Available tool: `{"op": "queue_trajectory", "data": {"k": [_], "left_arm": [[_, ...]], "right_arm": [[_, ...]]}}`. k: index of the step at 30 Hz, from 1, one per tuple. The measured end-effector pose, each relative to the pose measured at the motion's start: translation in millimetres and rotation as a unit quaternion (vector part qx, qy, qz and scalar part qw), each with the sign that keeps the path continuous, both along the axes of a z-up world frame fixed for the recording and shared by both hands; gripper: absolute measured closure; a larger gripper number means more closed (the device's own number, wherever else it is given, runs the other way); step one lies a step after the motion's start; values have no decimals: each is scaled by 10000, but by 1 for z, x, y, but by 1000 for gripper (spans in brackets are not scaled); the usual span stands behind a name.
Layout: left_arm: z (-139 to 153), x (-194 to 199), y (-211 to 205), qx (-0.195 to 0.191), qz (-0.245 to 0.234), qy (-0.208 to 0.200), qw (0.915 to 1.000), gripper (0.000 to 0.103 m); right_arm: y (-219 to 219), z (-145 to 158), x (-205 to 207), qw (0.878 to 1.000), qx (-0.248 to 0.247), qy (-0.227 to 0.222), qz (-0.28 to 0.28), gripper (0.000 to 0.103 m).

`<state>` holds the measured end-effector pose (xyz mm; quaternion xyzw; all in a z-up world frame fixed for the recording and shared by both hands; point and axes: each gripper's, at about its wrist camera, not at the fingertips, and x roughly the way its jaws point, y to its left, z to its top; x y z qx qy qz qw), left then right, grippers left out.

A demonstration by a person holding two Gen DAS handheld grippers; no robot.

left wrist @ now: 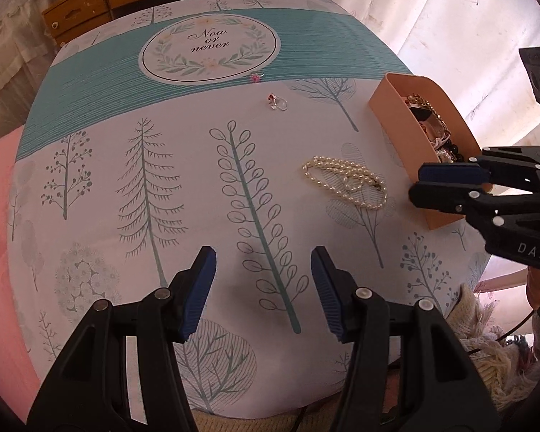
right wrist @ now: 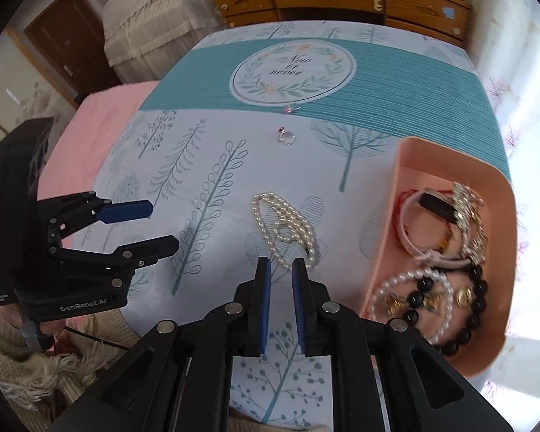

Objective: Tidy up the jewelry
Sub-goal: 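Grasp the long pearl necklace with the right tool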

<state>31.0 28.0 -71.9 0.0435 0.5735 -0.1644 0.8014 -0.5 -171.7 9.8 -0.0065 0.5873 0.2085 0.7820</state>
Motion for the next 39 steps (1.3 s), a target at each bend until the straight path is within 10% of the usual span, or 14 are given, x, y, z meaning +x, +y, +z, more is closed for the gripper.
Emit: {"op": "queue_trajectory", "data": {"k": [2, 20, 26, 39], "left_arm": [[-2, 2, 2, -17, 16, 10, 10000, 51], [-13, 15, 24, -258, 314, 127, 9991, 51], [-9, 25, 22, -239, 282, 68, 9993, 51], [4, 100, -8, -464, 32, -65, 9989, 51]], "right_arm": [[9, -7, 9, 9996, -133, -15, 234, 66], [53, -69, 53, 9684, -1500, 370, 1956, 70], [48, -71, 56, 9683, -1506, 296, 1969, 94], [14, -32, 64, 9953, -645, -319, 651, 99]]}}
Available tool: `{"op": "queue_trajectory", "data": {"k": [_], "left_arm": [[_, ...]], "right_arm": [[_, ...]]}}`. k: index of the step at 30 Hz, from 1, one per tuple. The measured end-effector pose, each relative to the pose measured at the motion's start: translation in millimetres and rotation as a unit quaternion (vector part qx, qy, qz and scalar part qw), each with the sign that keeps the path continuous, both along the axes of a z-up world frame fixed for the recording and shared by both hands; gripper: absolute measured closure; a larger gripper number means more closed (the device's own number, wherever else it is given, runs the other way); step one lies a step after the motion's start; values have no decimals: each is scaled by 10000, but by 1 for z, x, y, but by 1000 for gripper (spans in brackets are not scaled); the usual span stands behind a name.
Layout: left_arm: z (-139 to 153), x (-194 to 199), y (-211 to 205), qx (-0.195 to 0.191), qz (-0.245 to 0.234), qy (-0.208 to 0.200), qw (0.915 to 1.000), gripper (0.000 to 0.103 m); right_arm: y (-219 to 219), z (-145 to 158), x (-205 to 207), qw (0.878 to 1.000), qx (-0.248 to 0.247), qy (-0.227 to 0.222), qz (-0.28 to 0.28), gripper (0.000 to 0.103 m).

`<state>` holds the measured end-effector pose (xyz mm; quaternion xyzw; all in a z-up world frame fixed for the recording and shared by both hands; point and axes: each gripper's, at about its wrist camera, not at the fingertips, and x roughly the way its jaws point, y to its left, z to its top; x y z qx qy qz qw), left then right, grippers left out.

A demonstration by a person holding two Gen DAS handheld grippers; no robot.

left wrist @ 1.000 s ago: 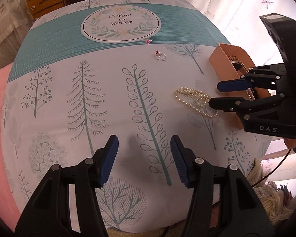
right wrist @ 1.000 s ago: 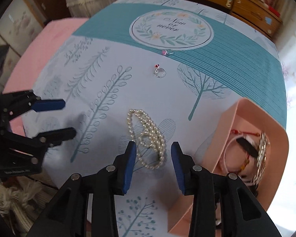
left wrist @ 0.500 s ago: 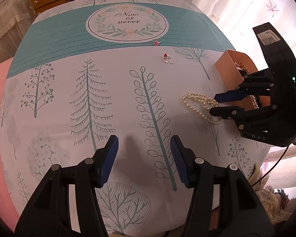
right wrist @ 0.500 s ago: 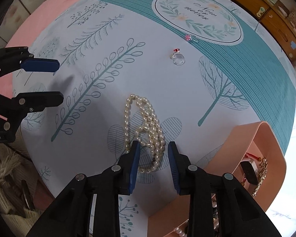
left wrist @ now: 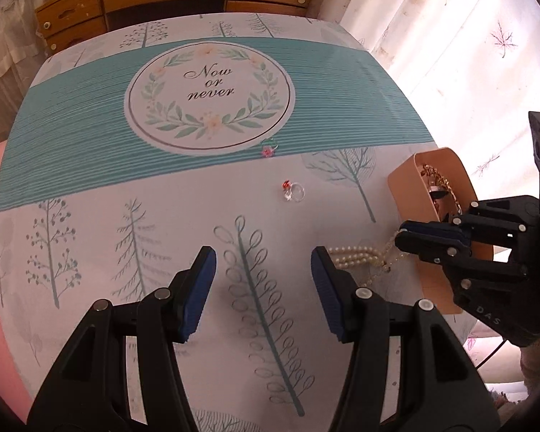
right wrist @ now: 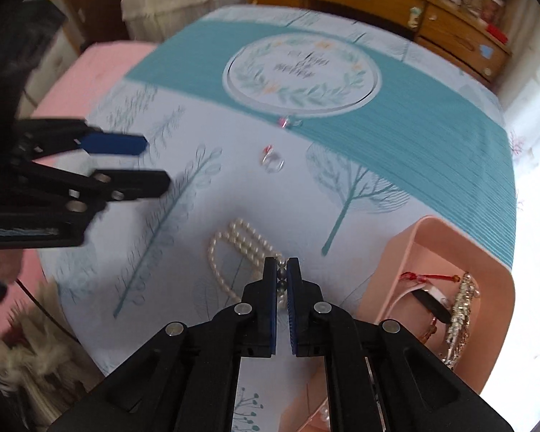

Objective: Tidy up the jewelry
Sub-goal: 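Lift the necklace with the right tool while the left tool grasps the pink-stone ring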

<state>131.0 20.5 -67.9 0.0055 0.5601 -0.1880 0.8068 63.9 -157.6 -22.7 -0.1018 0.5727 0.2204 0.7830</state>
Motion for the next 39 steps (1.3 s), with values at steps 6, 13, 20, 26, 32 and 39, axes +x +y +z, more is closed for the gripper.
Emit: {"op": "queue_trajectory", "data": {"k": [6, 13, 20, 26, 32, 39], "left_arm": [[-16, 41, -22, 225, -265, 73, 9994, 51], [-27, 87, -27, 80, -148, 294, 9994, 51], [-40, 103, -44, 124, -153, 521, 9985, 78], [-42, 111, -50, 133, -106, 570, 9982, 78], [-43, 113, -52, 174, -91, 609, 9979, 96], [-16, 99, -54, 76, -109, 391, 9991, 96]], "right_arm": [[-32, 30, 4, 9949, 602, -270, -757, 99], [-57, 52, 5, 9856, 1028, -558, -1222, 99], [-63, 52, 13, 9825, 1198, -541, -1323, 99], [-68, 54, 15, 9803, 1298, -547, -1381, 99], [-73, 57, 13, 9778, 1367, -567, -1482, 99], [-82, 87, 4, 9707, 1560, -885, -1600, 99]]}}
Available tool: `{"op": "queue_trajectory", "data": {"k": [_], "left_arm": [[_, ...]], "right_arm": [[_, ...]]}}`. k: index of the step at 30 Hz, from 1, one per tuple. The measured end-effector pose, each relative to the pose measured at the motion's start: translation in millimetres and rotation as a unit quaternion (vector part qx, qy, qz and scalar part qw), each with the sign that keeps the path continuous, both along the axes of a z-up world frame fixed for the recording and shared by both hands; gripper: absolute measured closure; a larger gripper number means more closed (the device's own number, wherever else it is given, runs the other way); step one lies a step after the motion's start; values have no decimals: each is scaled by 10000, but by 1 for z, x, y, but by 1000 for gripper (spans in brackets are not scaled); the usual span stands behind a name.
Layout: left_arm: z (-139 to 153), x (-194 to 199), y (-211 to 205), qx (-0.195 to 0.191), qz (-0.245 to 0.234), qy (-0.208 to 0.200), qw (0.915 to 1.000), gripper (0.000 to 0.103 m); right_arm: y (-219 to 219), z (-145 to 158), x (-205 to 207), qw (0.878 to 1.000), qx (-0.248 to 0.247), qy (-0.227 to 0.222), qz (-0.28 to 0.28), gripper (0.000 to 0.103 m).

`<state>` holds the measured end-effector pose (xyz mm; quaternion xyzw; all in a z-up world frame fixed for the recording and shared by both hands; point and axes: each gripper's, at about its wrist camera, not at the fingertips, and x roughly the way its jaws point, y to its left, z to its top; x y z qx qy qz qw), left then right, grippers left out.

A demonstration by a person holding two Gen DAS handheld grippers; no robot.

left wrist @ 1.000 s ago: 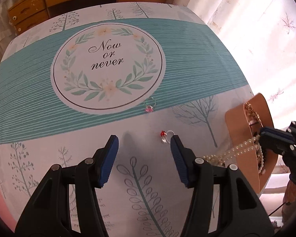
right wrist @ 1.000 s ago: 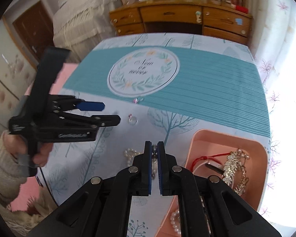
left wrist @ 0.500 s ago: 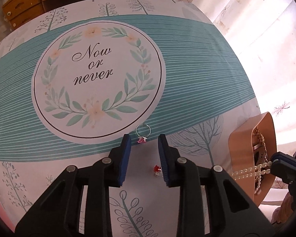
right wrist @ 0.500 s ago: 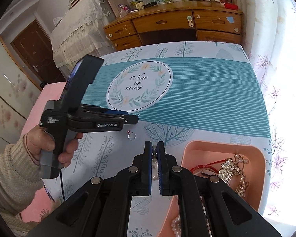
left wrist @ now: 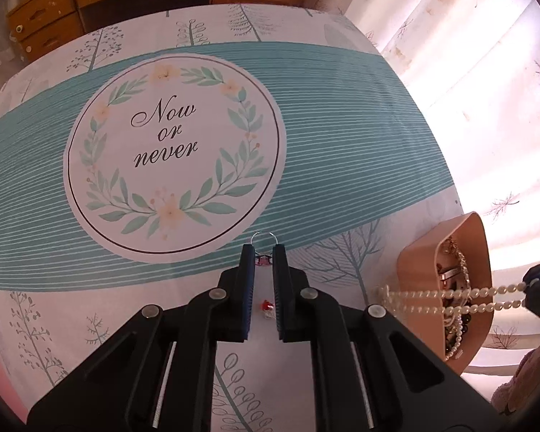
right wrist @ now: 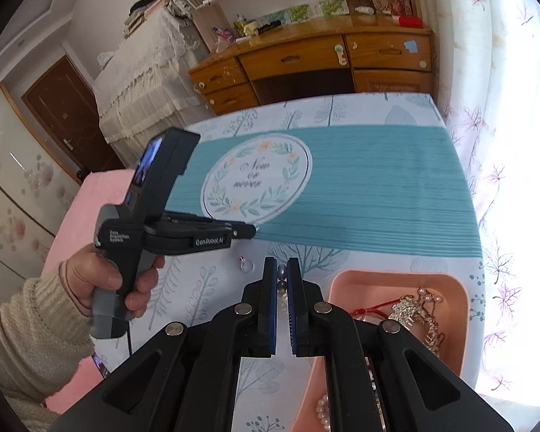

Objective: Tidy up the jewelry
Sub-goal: 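Lift the necklace with the right tool while the left tool grasps the pink-stone ring, then lower the ring and necklace into the peach tray and open both tools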

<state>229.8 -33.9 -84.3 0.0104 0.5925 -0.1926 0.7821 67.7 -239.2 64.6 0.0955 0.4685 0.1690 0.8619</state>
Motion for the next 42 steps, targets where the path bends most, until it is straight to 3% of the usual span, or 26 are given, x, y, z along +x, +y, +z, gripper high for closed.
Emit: {"op": "queue_trajectory", "data": {"k": [6, 13, 17, 22, 30, 38, 40, 42], "left_arm": [[54, -33, -22, -229, -363, -447, 9981, 96], [106, -83, -71, -497, -1041, -821, 9899, 96], [113, -110, -102, -565, -1386, -895, 9847, 96], [93, -143, -133, -557, -1702, -679, 9815, 96], [39, -172, -157, -293, -1844, -331, 9819, 96], [28, -180, -155, -67, -1862, -501, 9812, 93], [30, -178, -149, -82, -1784, -483, 9827, 79], [32, -179, -141, -149, -1676, -489, 9845, 45]], "right_arm": [[-17, 54, -24, 9978, 222, -585, -212, 99], [-50, 112, -72, 9907, 363, -1149, -626, 99], [-67, 131, -98, 9877, 331, -1296, -815, 99], [-88, 142, -126, 9857, 271, -1308, -1028, 99], [-113, 115, -150, 9865, 402, -875, -1326, 98], [-112, 46, -142, 9891, 288, -54, -1446, 98], [-107, 28, -137, 9890, 284, 187, -1442, 97], [-102, 10, -132, 9883, 340, 405, -1432, 97]]}}
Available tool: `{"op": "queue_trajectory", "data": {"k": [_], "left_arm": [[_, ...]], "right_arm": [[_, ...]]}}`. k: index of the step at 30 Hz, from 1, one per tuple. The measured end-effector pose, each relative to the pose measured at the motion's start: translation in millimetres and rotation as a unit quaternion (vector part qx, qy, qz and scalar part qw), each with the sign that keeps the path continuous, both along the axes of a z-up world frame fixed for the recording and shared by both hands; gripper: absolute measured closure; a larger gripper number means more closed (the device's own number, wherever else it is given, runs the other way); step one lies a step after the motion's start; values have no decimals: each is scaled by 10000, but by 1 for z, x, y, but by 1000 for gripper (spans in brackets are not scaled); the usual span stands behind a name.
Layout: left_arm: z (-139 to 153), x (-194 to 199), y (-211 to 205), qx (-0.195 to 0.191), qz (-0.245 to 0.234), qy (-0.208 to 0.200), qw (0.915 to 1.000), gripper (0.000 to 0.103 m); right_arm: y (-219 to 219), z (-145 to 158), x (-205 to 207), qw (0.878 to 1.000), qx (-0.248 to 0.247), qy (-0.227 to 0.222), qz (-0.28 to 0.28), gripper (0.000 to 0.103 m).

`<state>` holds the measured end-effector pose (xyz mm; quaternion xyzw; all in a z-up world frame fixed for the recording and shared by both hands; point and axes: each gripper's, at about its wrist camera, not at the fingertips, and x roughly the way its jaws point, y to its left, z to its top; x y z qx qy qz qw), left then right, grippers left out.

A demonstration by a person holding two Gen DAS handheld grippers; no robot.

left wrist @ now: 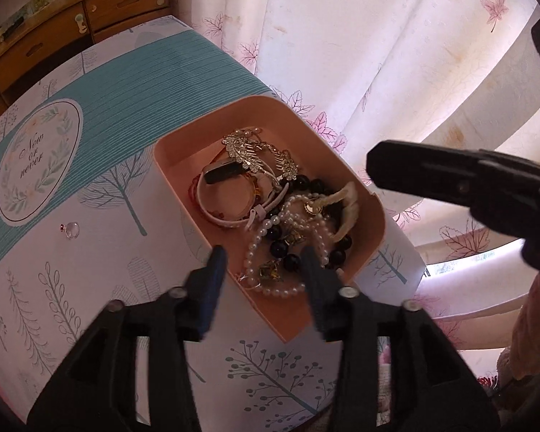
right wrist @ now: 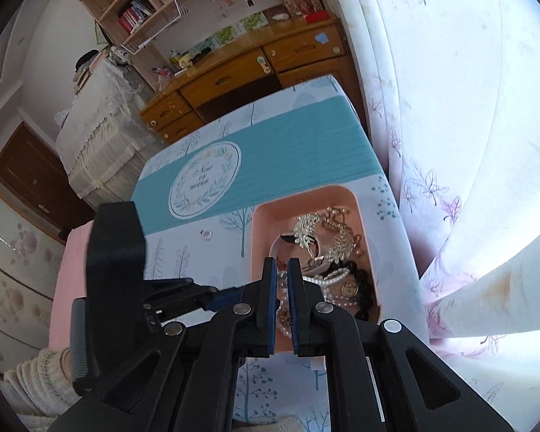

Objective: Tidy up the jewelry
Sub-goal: 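Move the left tool from the tray to the red-stone ring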

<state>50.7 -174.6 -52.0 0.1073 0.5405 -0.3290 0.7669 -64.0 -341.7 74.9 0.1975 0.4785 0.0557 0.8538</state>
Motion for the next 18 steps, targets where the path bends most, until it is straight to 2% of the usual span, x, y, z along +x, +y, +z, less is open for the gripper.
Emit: {"op": "queue_trajectory", "data": {"k": [5, 12, 18], "left_arm": [[7, 1, 28, -118, 307, -22, 9995, 42], [4, 4, 86, -45, 756, -137, 9970, 42], [-4, 27, 154, -67, 1483, -145, 9888, 42]], "right_arm": [[11, -25, 3, 9998, 51, 181, 81, 96], [47, -33, 14, 9992, 82, 203, 336, 96], [91, -45, 22, 9979, 84, 82, 635, 96]]}}
